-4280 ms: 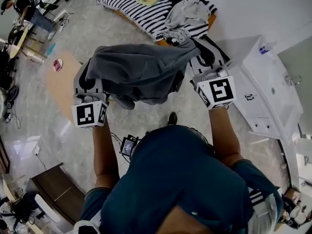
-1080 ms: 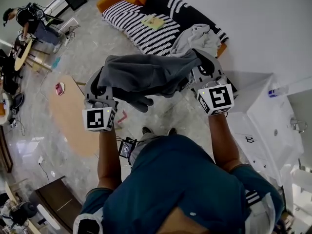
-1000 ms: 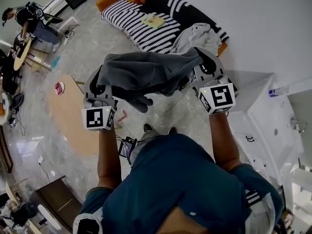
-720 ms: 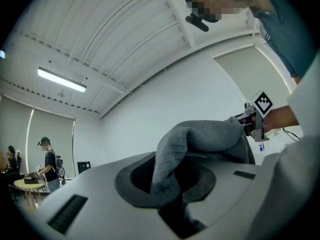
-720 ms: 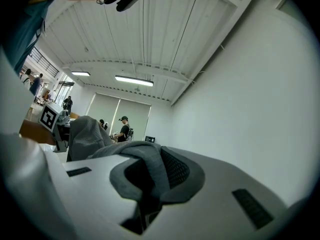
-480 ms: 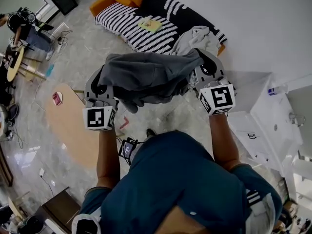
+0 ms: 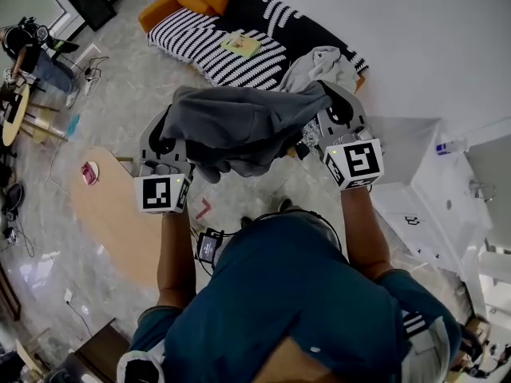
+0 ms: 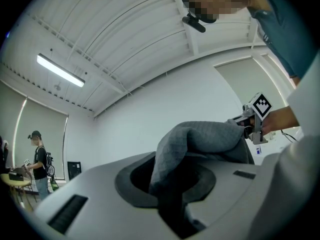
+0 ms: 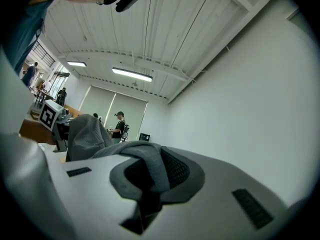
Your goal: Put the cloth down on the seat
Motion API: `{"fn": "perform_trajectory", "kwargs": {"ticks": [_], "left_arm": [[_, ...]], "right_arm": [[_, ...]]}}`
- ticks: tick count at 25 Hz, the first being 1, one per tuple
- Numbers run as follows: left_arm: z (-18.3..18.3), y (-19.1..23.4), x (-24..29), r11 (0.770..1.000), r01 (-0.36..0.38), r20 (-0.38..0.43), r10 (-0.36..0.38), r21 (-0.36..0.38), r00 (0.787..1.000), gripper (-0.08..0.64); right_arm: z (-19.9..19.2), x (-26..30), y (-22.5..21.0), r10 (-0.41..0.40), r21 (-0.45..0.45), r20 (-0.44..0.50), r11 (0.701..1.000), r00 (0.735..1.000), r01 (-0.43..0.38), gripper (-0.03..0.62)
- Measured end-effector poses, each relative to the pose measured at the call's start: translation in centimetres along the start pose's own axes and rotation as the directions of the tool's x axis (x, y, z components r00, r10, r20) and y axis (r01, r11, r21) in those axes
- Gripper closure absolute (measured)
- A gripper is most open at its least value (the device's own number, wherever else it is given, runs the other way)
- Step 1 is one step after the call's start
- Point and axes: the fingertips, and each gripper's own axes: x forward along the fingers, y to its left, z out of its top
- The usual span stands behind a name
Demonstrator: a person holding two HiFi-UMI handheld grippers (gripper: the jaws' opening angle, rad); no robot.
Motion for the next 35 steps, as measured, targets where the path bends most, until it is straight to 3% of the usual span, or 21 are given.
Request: {"fn": "perform_trajectory", "kwargs": {"ticks": [12, 22, 29, 35], "left_arm": [[-0.7, 0.9, 5.3, 0.997, -0.057, -0.032, 0.058, 0.048, 0.998, 0.499], [-1.4, -0.6, 10.8, 0.991, -0.110, -0.057, 0.115, 0.071, 0.992, 0.499], [-1.5, -1.6, 12.8, 0.991, -0.108, -0.067, 0.114, 0.083, 0.991, 0.499], [-2.2, 1.0, 13.8, 0.995, -0.082, -0.052, 0.085, 0.051, 0.995, 0.499]], "right_arm": [[-1.1, 5.9, -3.8, 0.077, 0.028, 0.051, 0.997, 0.996, -0.078, 0.560], [-2.9, 8.6, -10.0, 0.115, 0.045, 0.089, 0.992, 0.989, -0.119, 0.560], [-4.3, 9.2, -12.5, 0.103, 0.072, 0.086, 0.991, 0.991, -0.109, 0.560], [-4.0, 10.9, -12.0, 0.057, 0.058, 0.050, 0.996, 0.997, -0.060, 0.560]]}}
